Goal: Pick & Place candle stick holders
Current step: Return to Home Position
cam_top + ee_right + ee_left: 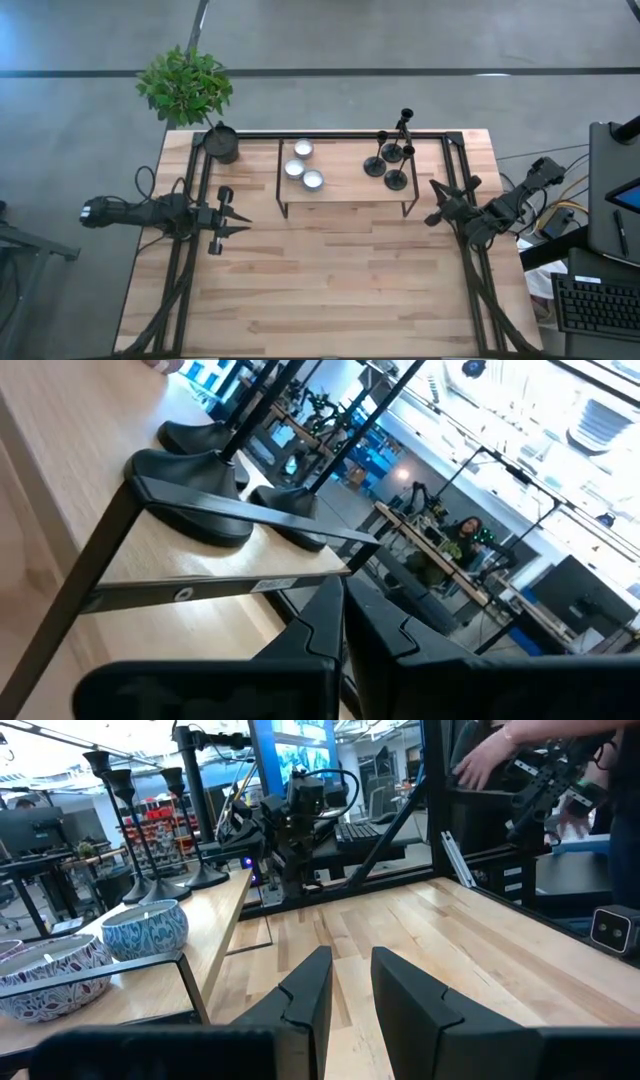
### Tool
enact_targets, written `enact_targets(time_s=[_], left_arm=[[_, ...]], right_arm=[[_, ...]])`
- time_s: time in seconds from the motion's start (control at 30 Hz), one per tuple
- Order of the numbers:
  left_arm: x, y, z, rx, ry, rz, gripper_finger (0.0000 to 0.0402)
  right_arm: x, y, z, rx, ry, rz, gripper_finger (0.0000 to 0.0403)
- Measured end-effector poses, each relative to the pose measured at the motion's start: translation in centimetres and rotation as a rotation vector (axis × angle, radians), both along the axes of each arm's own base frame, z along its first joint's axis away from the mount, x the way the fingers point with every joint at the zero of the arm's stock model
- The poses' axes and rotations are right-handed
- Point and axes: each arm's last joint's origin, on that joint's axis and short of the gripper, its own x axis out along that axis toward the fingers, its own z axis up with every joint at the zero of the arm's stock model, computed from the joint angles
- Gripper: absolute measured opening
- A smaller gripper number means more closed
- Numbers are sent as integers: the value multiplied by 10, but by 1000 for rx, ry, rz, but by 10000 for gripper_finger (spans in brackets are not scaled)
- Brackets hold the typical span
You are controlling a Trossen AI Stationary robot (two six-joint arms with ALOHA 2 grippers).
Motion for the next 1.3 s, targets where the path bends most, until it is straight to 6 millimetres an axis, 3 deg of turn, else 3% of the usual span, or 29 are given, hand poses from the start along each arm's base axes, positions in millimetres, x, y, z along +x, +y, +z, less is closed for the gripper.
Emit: enact_targets(time_s=[0.1,0.2,0.37,1.3], left_arm=[[0,0,0,0,0,0,80],[0,0,0,0,0,0,80],[0,0,0,0,0,0,80],[0,0,0,1,4,0,80]], right_arm=[[1,0,-1,-1,25,28,8],[7,9,-6,-7,268,385,8],[11,25,-11,52,411,932,8],[13,23,-12,48,419,930,8]])
